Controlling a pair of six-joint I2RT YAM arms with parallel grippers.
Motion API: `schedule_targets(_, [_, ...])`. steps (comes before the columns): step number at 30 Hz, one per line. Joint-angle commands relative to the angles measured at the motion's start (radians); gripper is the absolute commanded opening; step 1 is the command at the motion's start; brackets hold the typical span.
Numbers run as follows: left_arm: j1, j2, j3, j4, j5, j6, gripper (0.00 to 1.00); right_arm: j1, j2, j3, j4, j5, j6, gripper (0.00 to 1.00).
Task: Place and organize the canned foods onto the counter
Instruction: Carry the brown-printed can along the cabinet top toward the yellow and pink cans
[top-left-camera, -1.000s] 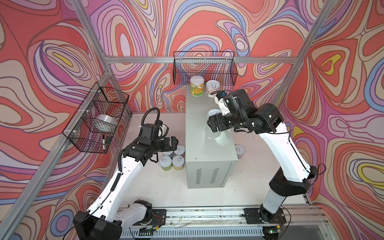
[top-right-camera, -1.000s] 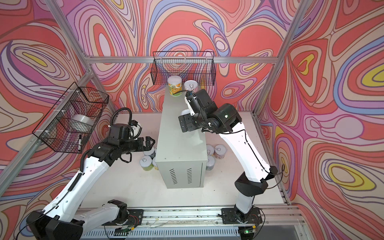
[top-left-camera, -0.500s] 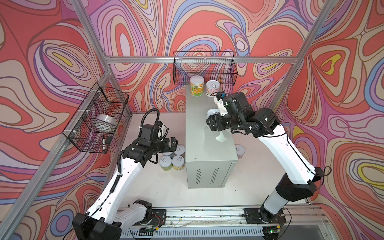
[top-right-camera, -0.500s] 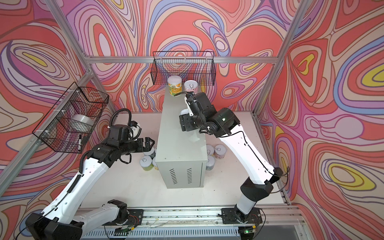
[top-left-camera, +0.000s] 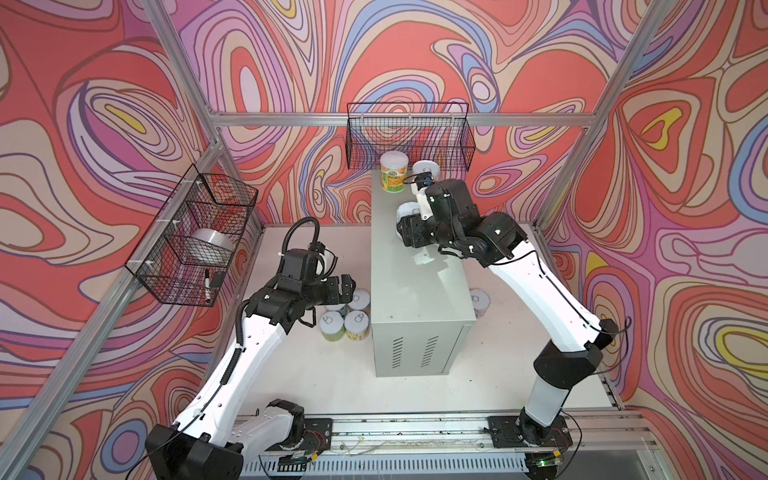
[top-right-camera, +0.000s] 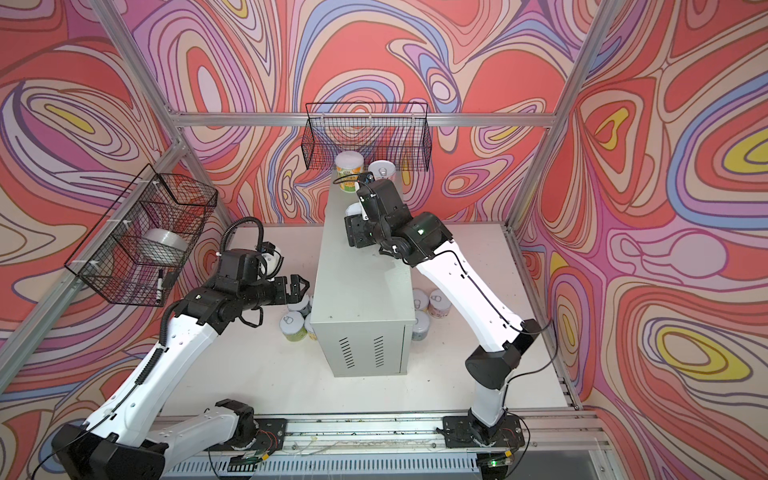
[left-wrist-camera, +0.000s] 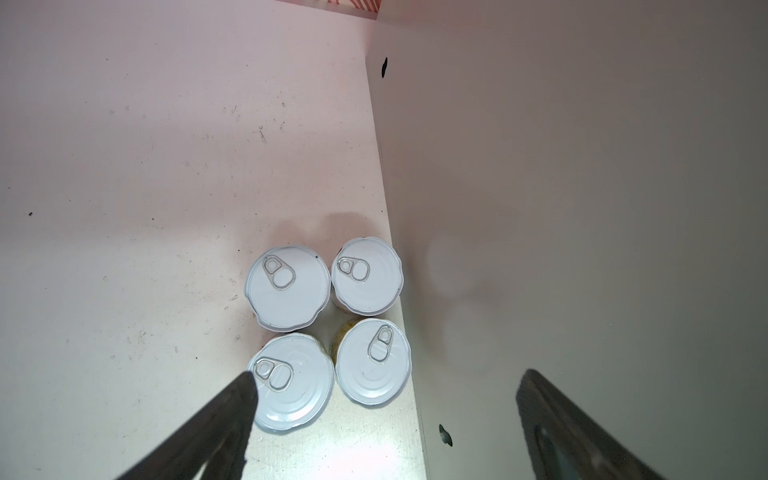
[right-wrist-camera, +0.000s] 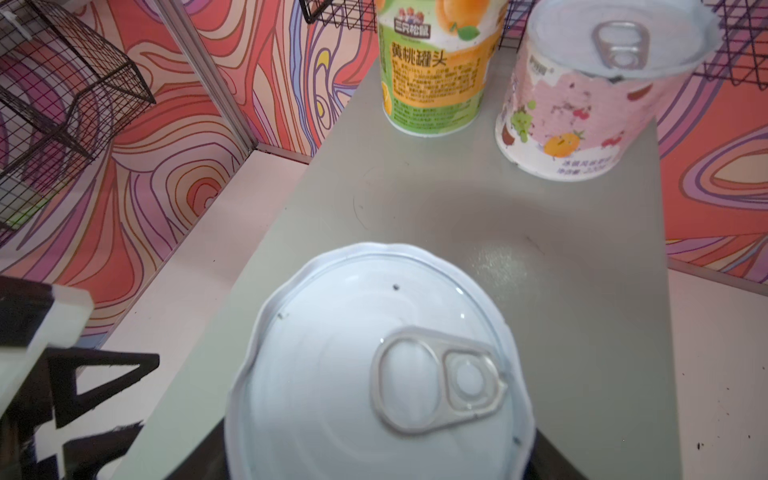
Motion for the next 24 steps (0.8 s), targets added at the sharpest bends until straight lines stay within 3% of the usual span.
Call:
schedule_targets(1, [0.006, 0.004, -0.008, -0.013, -0.010, 0.011, 0.97, -0.012, 0.084, 0.082, 0.019, 0.044, -0.024, 0.62])
schedule_targets(12, [0.010, 0.004, -0.021, -0.008, -0.017, 0.019, 0.97, -0.085, 0.175, 0.086, 0.183, -0.013, 0.009, 0.62])
schedule_targets(24, [0.031, 0.016, -0.018, 0.002, 0.011, 0.019, 0.97, -0.096, 0.241, 0.124, 0.211, -0.059, 0.036, 0.61])
